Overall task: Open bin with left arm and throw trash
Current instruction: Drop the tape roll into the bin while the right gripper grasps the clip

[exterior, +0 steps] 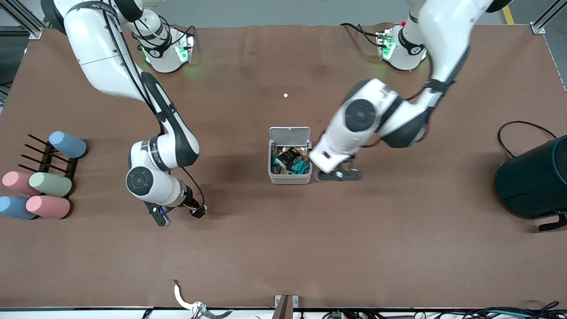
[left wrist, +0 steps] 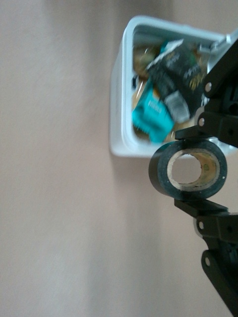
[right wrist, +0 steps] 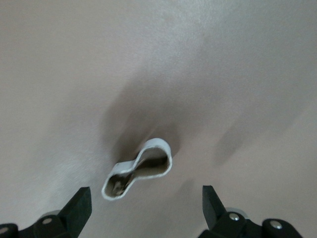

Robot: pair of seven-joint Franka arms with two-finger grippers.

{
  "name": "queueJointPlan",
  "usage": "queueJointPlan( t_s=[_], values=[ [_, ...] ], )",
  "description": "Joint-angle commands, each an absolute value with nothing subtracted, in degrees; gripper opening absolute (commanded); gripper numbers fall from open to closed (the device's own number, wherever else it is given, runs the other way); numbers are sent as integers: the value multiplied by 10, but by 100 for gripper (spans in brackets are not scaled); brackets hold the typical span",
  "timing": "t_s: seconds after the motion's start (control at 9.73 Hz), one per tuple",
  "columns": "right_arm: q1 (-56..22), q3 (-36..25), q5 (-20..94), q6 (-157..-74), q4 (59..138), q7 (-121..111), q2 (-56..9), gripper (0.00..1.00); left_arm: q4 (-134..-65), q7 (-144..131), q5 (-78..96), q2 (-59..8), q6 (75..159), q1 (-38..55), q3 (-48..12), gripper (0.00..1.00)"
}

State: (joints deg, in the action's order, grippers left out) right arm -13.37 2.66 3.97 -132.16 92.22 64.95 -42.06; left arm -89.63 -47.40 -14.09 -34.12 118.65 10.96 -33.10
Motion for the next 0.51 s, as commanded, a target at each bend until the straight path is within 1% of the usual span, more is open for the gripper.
queueJointPlan(
  t_s=[0.0, 0.1, 0.21, 0.31, 0.41],
  values=[
    [-128, 26, 29, -1337, 925, 666, -427, 98, -862, -524, -177, -384, 1207, 131, -329, 2],
    [-129, 26, 32, -1337, 922, 667, -433, 85, -862, -527, -190, -388, 1213, 134, -329, 3],
    [-134, 25, 31, -1343, 918, 694, -439, 45, -862, -530, -194, -395, 1214, 134, -329, 5],
    [-141, 25, 22, -1351, 917, 738, -441, 7, -862, -542, -200, -401, 1216, 140, -329, 15],
    [-144, 25, 13, -1352, 917, 745, -443, 0, -862, -548, -210, -403, 1221, 142, -329, 50]
  ],
)
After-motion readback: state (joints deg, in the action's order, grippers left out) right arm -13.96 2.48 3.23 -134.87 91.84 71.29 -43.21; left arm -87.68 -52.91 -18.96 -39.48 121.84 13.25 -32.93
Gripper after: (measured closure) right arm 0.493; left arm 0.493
